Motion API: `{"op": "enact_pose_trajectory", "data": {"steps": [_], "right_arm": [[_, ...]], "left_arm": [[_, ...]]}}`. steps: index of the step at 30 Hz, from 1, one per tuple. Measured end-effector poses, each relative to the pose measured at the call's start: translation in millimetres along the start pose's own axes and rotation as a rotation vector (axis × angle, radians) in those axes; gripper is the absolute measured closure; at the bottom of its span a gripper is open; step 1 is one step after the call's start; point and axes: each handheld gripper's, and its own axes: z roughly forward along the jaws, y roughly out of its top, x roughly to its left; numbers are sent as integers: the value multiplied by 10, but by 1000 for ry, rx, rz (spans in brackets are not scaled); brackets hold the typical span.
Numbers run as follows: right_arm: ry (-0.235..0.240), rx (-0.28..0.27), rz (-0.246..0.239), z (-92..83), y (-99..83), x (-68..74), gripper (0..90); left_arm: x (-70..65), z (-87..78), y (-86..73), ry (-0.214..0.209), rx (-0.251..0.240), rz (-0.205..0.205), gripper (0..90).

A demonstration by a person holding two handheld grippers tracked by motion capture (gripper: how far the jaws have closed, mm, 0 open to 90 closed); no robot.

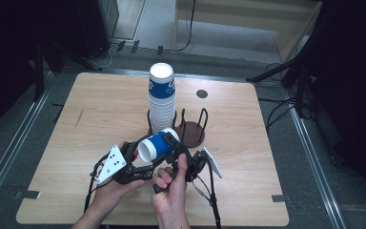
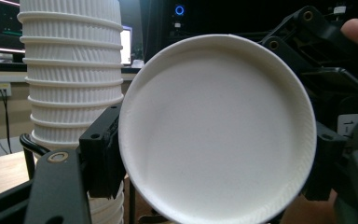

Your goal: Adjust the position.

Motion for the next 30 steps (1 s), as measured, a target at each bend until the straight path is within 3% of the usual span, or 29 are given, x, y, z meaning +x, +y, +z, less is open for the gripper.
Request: {"op": "enact_pose_trajectory", "data": {"steps": [9, 15, 18, 19, 21, 23, 25, 27, 28, 30], "right_arm": [[27, 20, 14, 38, 16, -43, 81], [58, 29, 54, 42, 12, -80, 122], [81, 29, 69, 40, 1, -79, 130], [85, 24, 62, 34, 2, -72, 131], [90, 12, 50, 29, 7, -67, 131], [100, -17, 27, 11, 37, -56, 133], [99, -25, 26, 4, 48, -48, 134], [97, -41, 7, -10, 75, -49, 136], [98, -52, 9, -26, 97, -49, 137], [98, -52, 11, -37, 104, -43, 137]], "left_arm": [[-10, -8, 11, -8, 14, 21, 260], [7, -34, 34, -12, 24, 29, 241], [-24, -75, 66, 26, 9, 41, 190], [-27, -84, 79, 28, 10, 28, 144], [-23, -96, 90, 26, 11, 15, 135], [-17, -129, 109, 81, 37, 53, 112], [-12, -139, 114, 93, 45, 56, 96], [7, -154, 125, 92, 56, 36, 97], [12, -165, 149, 61, 92, -12, 96], [11, -168, 155, 54, 109, -20, 96]]}}
